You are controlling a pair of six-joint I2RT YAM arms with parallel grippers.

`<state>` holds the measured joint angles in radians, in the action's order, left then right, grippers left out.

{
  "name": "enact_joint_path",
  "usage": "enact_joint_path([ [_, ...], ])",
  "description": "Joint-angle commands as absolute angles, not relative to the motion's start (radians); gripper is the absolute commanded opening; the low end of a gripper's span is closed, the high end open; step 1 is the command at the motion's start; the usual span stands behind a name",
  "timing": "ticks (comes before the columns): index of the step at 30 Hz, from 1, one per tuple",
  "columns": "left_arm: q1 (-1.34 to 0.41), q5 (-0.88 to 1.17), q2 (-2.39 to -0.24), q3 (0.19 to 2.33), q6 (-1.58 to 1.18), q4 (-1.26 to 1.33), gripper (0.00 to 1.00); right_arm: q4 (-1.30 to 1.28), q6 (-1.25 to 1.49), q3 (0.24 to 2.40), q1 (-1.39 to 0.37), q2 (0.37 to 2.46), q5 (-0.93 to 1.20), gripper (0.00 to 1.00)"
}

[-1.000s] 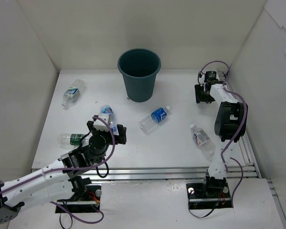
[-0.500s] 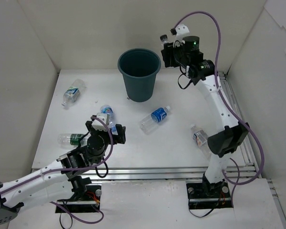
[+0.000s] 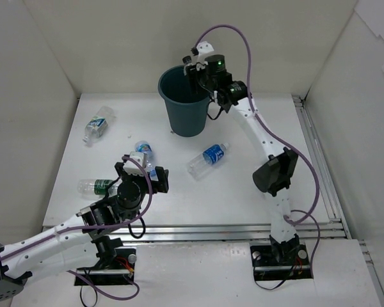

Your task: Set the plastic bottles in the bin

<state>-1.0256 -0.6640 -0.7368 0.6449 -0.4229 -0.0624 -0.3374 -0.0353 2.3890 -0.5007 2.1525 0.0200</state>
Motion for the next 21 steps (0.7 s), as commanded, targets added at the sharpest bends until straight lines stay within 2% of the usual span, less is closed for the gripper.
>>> enact_joint_path([
  [1, -1.02, -0.687, -0.744, 0.666, -0.423, -0.008, 1.0, -0.21, -0.048, 2.41, -0.503, 2.144, -0.057, 0.38],
  [7, -1.02, -0.684, -0.756, 0.67, -0.42, -0.009, 1.0, -0.072, -0.035, 2.339, -0.499, 2.152, -0.095, 0.48],
  [8, -1.02, -0.684, -0.756, 0.67, -0.417, -0.008, 1.0, -0.069, -0.031, 2.336, -0.496, 2.154, -0.095, 0.54],
  [9, -1.02, -0.684, -0.759, 0.67, -0.417, -0.008, 1.0, -0.066, -0.026, 2.336, -0.494, 2.154, -0.095, 0.64],
  [11, -1.02, -0.683, -0.762, 0.673, -0.417, -0.008, 1.0, -0.064, -0.023, 2.327, -0.488, 2.148, -0.091, 0.74],
  [17, -1.02, -0.683, -0.776, 0.675, -0.414, -0.008, 1.0, -0.052, -0.025, 2.232, -0.486, 2.033, -0.09, 0.84],
  [19, -1.02, -0.684, -0.781, 0.676, -0.414, -0.008, 1.0, -0.051, -0.005, 2.141, -0.483, 1.938, -0.168, 0.85],
  [21, -1.02, -0.696, -0.778, 0.677, -0.414, -0.009, 1.0, -0.055, 0.14, 2.036, -0.483, 1.788, -0.289, 0.85],
])
